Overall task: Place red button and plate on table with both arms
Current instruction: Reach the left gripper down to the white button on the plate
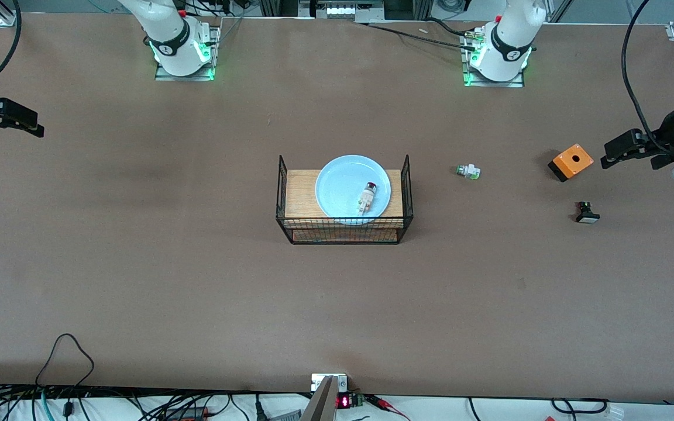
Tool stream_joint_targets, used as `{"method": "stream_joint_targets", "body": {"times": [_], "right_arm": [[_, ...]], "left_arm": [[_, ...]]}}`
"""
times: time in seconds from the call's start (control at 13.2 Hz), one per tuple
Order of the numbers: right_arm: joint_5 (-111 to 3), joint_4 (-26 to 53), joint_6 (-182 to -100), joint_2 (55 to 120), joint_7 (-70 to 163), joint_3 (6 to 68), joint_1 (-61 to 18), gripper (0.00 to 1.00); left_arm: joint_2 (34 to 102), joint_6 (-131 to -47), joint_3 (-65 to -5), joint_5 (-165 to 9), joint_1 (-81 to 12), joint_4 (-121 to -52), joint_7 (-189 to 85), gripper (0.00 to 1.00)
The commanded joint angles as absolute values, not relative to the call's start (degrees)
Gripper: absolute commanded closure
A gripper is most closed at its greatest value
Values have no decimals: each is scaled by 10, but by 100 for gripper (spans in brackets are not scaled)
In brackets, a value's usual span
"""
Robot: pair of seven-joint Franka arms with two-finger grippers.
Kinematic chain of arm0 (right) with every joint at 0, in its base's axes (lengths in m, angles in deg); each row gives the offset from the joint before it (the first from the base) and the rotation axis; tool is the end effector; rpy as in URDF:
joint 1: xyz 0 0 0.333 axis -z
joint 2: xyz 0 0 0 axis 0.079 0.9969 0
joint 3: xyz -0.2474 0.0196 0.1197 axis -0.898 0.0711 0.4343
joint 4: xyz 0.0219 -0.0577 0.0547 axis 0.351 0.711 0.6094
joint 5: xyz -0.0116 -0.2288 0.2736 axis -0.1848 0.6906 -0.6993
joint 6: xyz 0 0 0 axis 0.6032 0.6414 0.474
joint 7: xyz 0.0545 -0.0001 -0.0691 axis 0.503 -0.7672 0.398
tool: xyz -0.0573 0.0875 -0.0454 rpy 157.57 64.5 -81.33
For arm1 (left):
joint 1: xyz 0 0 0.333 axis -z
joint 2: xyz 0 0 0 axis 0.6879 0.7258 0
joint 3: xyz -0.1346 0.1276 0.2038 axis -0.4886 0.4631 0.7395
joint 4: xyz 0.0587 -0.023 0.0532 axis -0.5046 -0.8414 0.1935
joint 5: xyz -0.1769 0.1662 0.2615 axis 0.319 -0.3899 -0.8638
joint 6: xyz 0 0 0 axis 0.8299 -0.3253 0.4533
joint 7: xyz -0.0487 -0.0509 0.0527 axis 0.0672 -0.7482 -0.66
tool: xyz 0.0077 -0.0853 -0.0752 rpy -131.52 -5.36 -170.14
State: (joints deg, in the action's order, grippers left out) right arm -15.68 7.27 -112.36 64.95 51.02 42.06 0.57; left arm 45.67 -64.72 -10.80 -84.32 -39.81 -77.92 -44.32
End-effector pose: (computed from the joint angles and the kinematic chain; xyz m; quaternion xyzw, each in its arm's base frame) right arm 0.5091 -0.0525 0.5496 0.9979 0.0347 -0.0552 0.0037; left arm 0.5355 0.0151 0.5451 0.9997 0.0083 -0.0114 0.0182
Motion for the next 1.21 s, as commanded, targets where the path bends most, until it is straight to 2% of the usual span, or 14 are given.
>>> {"method": "stream_joint_targets", "body": {"times": [0.0, 0.15, 0.3, 0.46, 0.68, 0.99, 1.14], "right_arm": [[-156, 59, -1113, 654, 517, 426, 12, 0], [-156, 59, -1113, 654, 517, 425, 12, 0], [-156, 59, -1113, 654, 517, 425, 12, 0], [-156, 59, -1113, 654, 517, 425, 12, 0], [-156, 59, -1113, 654, 517, 425, 12, 0], [-156, 59, -1113, 654, 515, 426, 8, 0], [-158, 59, -1113, 654, 515, 426, 11, 0]], "left_arm": [[437, -644, -113, -852, -399, -798, -446, 0], [439, -638, -117, -843, -393, -789, -436, 0], [445, -618, -178, -835, -382, -784, -456, 0], [482, -580, -199, -810, -372, -781, -479, 0], [520, -584, -256, -779, -321, -770, -471, 0], [635, -601, -272, -765, -241, -654, -459, 0], [673, -603, -272, -764, -237, -618, -452, 0]]}}
